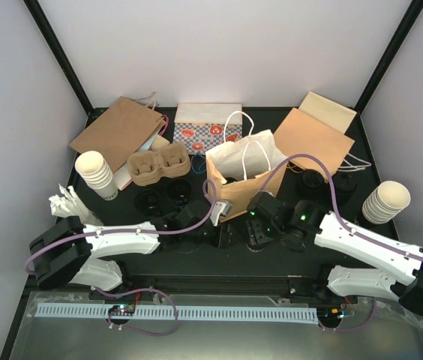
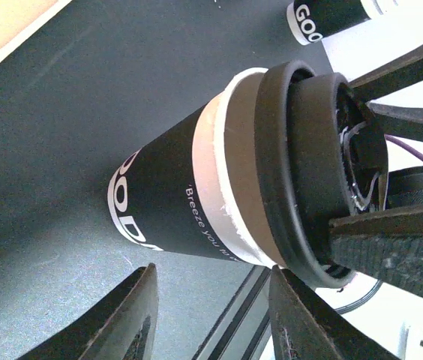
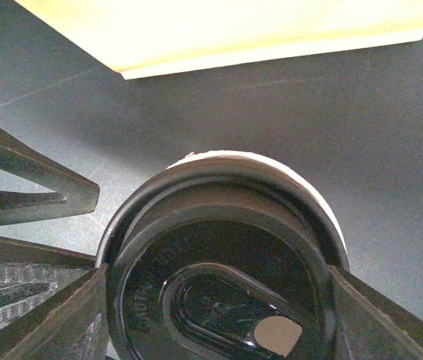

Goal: Pack the takeout coffee

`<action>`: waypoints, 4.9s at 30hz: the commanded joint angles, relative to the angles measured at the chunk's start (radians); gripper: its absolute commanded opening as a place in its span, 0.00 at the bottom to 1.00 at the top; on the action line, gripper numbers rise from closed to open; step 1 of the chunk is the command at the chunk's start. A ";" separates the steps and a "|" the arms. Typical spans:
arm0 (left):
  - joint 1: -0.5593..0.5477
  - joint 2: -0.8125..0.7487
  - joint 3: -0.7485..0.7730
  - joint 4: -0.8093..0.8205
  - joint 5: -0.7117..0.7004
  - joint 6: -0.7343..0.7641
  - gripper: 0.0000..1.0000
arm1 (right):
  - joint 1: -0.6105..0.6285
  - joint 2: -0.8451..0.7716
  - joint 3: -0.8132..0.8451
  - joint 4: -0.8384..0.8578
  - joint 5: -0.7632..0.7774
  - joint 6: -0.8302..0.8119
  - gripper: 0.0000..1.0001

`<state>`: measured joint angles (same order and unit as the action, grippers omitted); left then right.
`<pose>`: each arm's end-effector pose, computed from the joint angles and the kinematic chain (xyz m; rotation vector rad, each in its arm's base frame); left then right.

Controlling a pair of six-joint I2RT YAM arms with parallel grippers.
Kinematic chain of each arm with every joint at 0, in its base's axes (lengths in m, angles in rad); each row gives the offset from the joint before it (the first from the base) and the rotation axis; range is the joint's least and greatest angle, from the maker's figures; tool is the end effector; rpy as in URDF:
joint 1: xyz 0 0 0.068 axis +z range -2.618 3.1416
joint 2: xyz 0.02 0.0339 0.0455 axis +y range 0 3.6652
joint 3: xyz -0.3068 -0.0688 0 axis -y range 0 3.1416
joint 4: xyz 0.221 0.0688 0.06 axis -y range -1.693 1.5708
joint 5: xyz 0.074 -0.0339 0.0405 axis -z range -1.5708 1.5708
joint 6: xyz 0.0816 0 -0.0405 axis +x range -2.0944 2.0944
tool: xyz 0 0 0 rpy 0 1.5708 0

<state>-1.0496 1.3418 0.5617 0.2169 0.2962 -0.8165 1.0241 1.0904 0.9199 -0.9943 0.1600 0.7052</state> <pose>0.1179 -0.2531 0.2183 0.4844 2.4070 -1.3011 0.0980 0.1361 0.2652 -0.3910 2.7164 0.2870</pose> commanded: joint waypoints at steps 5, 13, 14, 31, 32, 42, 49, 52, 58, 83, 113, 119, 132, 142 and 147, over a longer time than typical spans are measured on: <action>-0.007 0.025 0.002 0.004 -0.039 -0.017 0.40 | 0.015 0.031 0.011 0.027 0.020 -0.016 0.69; -0.007 0.061 0.015 0.016 -0.020 -0.016 0.37 | 0.017 0.041 0.010 0.030 0.026 -0.017 0.68; -0.007 0.060 0.015 0.018 -0.020 -0.016 0.37 | 0.017 0.040 0.012 0.024 0.033 -0.015 0.68; -0.007 0.020 0.001 -0.004 -0.036 -0.005 0.36 | 0.017 0.027 0.026 -0.001 0.059 -0.022 0.68; -0.007 0.017 0.001 -0.008 -0.038 -0.004 0.36 | 0.017 0.024 0.032 -0.008 0.059 -0.024 0.68; -0.007 0.008 -0.002 -0.011 -0.040 -0.006 0.36 | 0.017 -0.013 0.040 -0.032 0.106 -0.005 0.68; -0.007 0.011 -0.001 -0.008 -0.038 -0.007 0.35 | 0.013 -0.011 0.018 -0.004 0.101 0.002 0.69; -0.007 0.011 0.000 -0.008 -0.036 -0.006 0.35 | 0.013 -0.002 0.012 0.014 0.078 -0.002 0.69; -0.007 0.022 0.004 -0.002 -0.033 -0.006 0.35 | 0.013 0.014 0.004 0.030 0.054 -0.009 0.69; -0.007 0.042 0.012 0.007 -0.023 -0.006 0.33 | 0.012 0.025 -0.024 0.023 0.028 -0.012 0.69; -0.007 0.063 0.023 0.009 -0.014 -0.003 0.30 | 0.013 0.085 -0.080 0.074 -0.005 -0.032 0.69; -0.007 0.033 0.011 -0.003 -0.035 -0.003 0.30 | 0.013 0.117 -0.089 0.062 -0.027 -0.033 0.69; -0.006 -0.164 -0.058 -0.088 -0.125 -0.020 0.30 | 0.028 0.132 -0.096 0.075 -0.144 -0.103 0.66; 0.020 -0.329 -0.108 -0.166 -0.130 -0.029 0.32 | 0.074 0.140 -0.063 0.074 -0.174 -0.127 0.67; 0.031 -0.313 -0.106 -0.124 -0.092 -0.032 0.32 | 0.074 0.151 -0.066 0.081 -0.182 -0.136 0.66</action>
<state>-1.0306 1.0248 0.4549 0.0708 0.1791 -0.8356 1.0786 1.1904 0.8993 -0.8562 0.1249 0.5629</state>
